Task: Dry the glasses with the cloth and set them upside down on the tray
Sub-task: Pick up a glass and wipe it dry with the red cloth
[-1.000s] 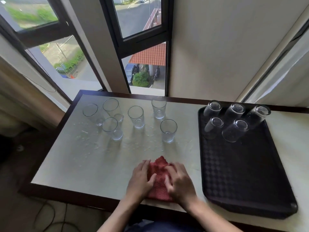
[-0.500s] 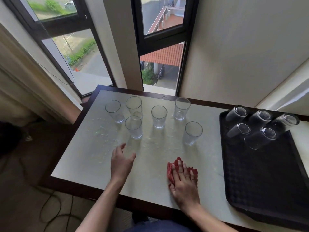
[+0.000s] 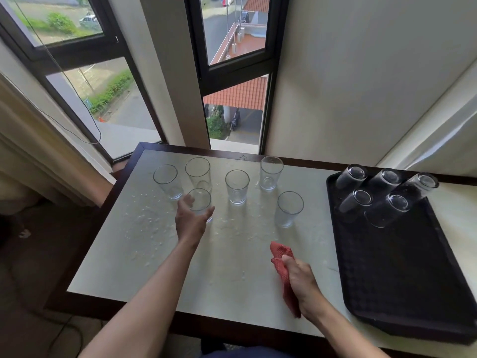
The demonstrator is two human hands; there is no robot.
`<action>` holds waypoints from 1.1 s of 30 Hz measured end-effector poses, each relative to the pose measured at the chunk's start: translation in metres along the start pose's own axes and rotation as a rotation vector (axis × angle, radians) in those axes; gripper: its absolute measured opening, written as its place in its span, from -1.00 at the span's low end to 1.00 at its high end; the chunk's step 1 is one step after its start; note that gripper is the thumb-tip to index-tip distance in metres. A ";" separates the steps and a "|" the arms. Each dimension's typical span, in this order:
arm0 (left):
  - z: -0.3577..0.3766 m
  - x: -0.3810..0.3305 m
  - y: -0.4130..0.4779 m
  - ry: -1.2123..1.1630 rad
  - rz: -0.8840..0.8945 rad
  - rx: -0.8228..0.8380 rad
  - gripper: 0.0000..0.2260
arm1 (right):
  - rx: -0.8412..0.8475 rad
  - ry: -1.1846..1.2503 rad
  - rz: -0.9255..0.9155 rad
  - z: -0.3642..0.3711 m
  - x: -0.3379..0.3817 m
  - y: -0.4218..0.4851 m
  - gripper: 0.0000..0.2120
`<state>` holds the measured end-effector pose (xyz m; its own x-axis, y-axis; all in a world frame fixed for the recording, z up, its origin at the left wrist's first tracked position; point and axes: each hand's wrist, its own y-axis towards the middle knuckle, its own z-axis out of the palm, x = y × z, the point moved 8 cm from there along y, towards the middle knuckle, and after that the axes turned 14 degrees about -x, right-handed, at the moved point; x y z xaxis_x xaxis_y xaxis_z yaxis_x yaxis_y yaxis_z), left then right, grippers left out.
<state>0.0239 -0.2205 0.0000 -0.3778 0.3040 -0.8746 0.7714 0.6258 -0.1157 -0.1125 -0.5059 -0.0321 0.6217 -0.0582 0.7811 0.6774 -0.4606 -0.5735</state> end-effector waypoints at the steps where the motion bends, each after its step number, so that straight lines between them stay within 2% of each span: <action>1: -0.003 0.001 -0.003 -0.017 -0.006 -0.002 -0.36 | -0.007 0.074 0.060 -0.002 0.002 -0.002 -0.67; 5: -0.019 0.001 -0.030 -0.150 -0.084 0.092 -0.35 | 0.054 0.300 0.142 0.003 0.028 -0.019 -0.68; 9: -0.021 -0.020 -0.080 -0.334 -0.155 0.370 -0.46 | 0.050 0.392 0.084 0.014 0.060 -0.028 -0.64; 12: -0.015 -0.040 -0.120 -0.391 -0.130 0.506 -0.33 | 0.092 0.497 0.071 0.026 0.083 -0.038 -0.60; 15: -0.003 -0.051 -0.148 -0.424 -0.119 0.504 -0.19 | 0.229 0.424 -0.100 0.037 0.102 -0.062 -0.56; 18: 0.002 -0.059 -0.156 -0.514 -0.239 0.417 -0.30 | 0.236 0.206 -0.403 0.038 0.097 -0.082 -0.57; 20: 0.004 -0.062 -0.157 -0.541 -0.313 0.380 -0.33 | 0.231 0.107 -0.507 0.040 0.090 -0.089 -0.45; 22: 0.009 -0.062 -0.166 -0.512 -0.335 0.402 -0.33 | 0.179 0.123 -0.490 0.034 0.092 -0.082 -0.35; 26: 0.021 -0.061 -0.190 -0.463 -0.350 0.512 -0.36 | 0.042 0.255 -0.385 0.014 0.108 -0.051 -0.38; 29: 0.025 -0.062 -0.190 -0.481 -0.339 0.544 -0.31 | -0.007 0.217 -0.516 0.007 0.110 -0.070 -0.45; 33: 0.018 -0.058 -0.182 -0.527 -0.380 0.425 -0.34 | 0.017 0.063 -0.633 0.011 0.095 -0.092 -0.33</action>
<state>-0.0855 -0.3651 0.0627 -0.4445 -0.3244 -0.8350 0.8081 0.2569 -0.5300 -0.1117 -0.4594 0.0919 0.0751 0.1680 0.9829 0.9125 -0.4092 0.0002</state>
